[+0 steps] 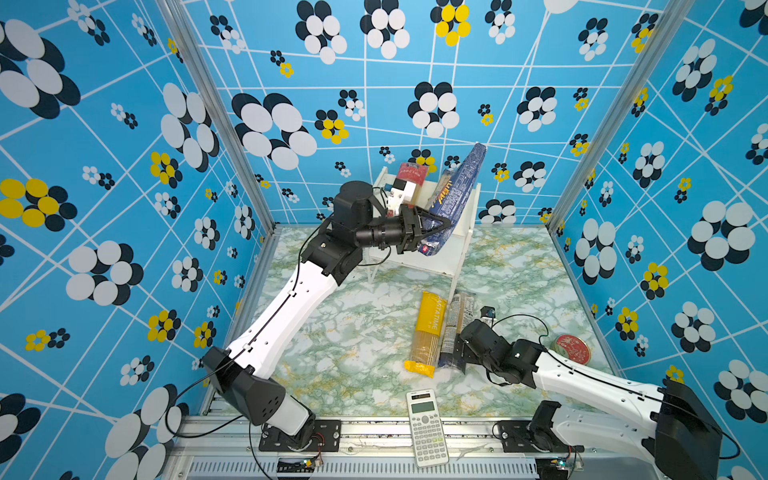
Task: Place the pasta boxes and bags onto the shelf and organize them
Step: 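Carry the upright Barilla box with the left gripper onto the shelf's top tier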
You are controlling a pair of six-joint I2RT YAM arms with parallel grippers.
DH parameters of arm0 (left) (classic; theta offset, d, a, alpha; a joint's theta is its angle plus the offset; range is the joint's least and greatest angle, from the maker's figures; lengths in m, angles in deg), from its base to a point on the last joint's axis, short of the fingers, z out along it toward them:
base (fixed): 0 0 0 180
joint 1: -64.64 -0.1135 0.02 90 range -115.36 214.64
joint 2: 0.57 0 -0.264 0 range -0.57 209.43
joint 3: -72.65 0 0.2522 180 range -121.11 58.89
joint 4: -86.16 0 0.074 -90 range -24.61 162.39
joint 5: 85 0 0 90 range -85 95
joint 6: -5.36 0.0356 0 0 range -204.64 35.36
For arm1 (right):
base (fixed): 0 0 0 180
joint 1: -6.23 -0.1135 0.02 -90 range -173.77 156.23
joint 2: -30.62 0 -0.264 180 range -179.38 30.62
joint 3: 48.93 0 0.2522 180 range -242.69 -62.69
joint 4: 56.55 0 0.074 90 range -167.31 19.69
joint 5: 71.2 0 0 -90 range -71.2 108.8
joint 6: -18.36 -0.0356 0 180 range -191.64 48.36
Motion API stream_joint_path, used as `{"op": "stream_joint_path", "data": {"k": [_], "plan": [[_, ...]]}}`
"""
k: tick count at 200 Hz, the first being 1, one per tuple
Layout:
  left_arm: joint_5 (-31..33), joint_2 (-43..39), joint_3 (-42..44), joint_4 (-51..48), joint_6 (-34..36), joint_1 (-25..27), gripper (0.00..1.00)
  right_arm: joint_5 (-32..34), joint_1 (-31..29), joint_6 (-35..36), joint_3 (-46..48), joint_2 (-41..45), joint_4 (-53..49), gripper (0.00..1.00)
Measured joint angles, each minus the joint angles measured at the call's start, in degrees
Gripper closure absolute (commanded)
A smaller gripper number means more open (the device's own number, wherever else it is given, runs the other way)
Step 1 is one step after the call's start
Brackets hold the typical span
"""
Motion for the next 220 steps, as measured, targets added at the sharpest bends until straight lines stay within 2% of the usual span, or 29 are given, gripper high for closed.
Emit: {"op": "stream_joint_path", "data": {"k": [32,74,112,175,220], "plan": [[1.75,9.57,-10.12,-5.75,1.29,-0.02,1.0,-0.94,1.53,0.94,1.51,0.13,1.36,0.01],[6.91,18.03,-24.0,-20.44,8.13,0.35,1.0,-1.9,3.1,1.62,4.52,2.49,2.56,0.01],[10.14,19.61,-27.98,-27.15,12.0,1.11,1.0,-3.43,4.83,1.84,6.03,3.28,3.17,0.01],[21.33,20.87,-34.75,-40.22,22.75,4.35,1.0,-4.61,5.44,2.14,6.29,3.21,4.57,0.01],[24.06,21.29,-35.63,-41.99,26.49,4.5,1.0,-5.11,5.49,2.14,6.51,2.99,5.38,0.01]]}}
